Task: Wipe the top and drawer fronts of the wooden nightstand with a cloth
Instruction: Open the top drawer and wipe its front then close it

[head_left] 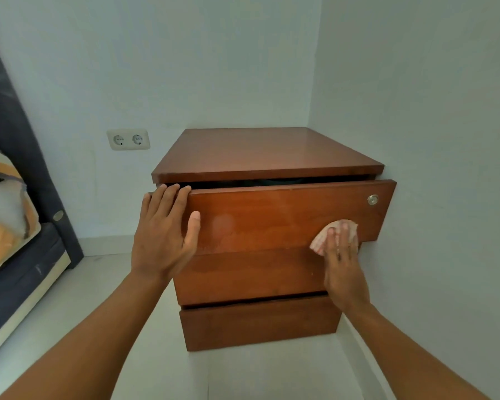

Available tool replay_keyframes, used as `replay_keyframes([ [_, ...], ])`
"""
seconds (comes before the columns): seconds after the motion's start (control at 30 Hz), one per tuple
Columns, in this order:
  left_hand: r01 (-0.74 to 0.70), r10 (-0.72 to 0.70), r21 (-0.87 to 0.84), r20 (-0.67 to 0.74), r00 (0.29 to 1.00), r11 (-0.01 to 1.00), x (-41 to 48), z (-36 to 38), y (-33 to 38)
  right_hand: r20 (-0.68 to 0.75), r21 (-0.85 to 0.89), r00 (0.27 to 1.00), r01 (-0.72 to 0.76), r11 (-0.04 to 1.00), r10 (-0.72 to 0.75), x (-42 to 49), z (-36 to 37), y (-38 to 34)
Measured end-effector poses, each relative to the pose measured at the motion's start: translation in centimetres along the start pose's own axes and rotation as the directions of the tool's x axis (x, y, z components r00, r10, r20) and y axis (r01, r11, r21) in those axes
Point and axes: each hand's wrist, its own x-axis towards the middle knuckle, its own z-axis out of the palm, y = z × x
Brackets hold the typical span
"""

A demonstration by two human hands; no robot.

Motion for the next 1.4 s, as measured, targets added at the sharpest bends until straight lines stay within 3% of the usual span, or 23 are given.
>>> replay_keyframes([
  [0.13,0.019,-0.019,-0.011,0.003,1.0,1.0,-0.1,0.2,0.3,-0.032,0.107,0.961,-0.272,0.956,0.276,0.7,-1.0,2.6],
  [0.23,0.009,-0.009,0.003,0.016,1.0,1.0,0.0,0.0,0.2,0.005,0.136,0.946,-0.322,0.937,0.324,0.4,-1.4,2.5],
  [0.4,0.005,-0.006,0.014,0.055,0.998,1.0,0.0,-0.5,0.5,0.188,0.093,0.887,-0.443,0.892,0.421,-3.0,-2.2,2.1],
  [0.57,-0.007,0.004,0.026,0.098,0.995,1.0,0.1,-0.7,0.1,0.173,0.126,0.871,-0.482,0.867,0.459,-3.5,-6.2,-0.1],
  [0.63,0.015,-0.019,0.028,0.133,0.991,0.999,0.2,-0.8,0.3,0.186,0.114,0.895,-0.429,0.896,0.405,-2.7,-8.3,-1.5],
  [0.77,0.06,-0.06,-0.002,0.127,0.99,0.998,-1.8,-0.9,1.2,0.116,0.104,0.978,-0.185,0.977,0.173,-0.4,-11.0,-4.4],
  [0.9,0.133,-0.134,0.015,0.162,0.978,0.991,-6.7,0.7,1.6,0.176,-0.01,0.984,0.004,1.0,-0.002,0.9,-10.9,-7.8],
  [1.07,0.12,-0.151,0.137,0.243,0.958,0.983,-7.9,2.9,0.0,0.379,-0.148,0.924,0.0,0.989,0.056,1.8,-9.7,-10.4],
  [1.4,0.123,-0.2,0.222,0.367,0.908,0.967,-4.5,4.4,-1.8,0.436,-0.133,0.891,-0.075,0.988,0.126,4.7,-7.1,-10.3],
])
